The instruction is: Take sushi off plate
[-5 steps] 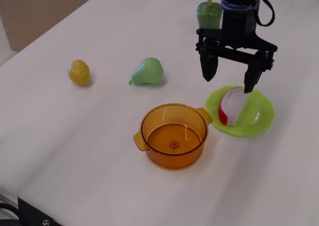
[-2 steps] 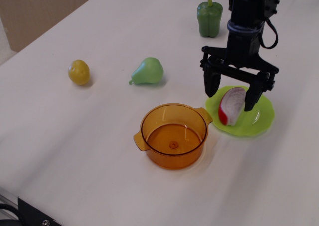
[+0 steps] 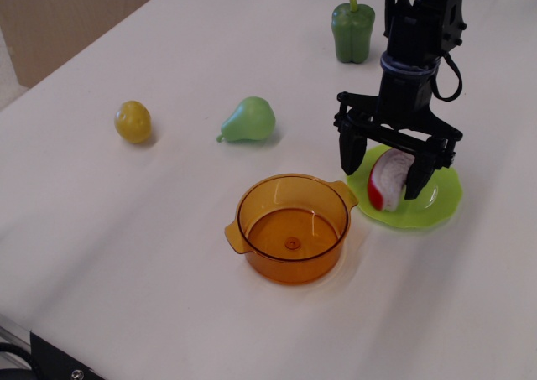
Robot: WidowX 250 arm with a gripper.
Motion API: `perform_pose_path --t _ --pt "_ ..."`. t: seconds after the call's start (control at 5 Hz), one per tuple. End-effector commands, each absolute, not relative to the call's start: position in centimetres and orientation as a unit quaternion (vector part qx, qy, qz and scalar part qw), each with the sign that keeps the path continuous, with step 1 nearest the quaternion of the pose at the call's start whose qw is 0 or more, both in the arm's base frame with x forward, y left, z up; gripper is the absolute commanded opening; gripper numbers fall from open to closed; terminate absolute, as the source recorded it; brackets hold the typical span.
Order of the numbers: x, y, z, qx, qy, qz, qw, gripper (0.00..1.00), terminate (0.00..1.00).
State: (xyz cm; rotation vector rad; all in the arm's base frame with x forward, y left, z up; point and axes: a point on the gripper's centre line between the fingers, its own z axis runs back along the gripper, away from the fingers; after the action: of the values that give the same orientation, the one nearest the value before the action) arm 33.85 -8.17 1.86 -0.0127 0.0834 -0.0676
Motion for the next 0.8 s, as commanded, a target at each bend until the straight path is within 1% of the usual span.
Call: perform_pose_path --t 0.0,0.2,0.4,0.6 --pt "35.4 -7.5 3.3 -0.018 0.012 -0.033 0.999 0.00 0.00" --pt "36.1 -7.4 4.9 -0.032 -0.003 -0.021 0.999 0.00 0.00" --pt "36.6 -6.5 7.7 -0.036 -0.026 0.001 0.999 0.00 0.00" --pt "35.9 -4.5 10.5 -0.014 -0.052 0.037 0.998 0.00 0.00"
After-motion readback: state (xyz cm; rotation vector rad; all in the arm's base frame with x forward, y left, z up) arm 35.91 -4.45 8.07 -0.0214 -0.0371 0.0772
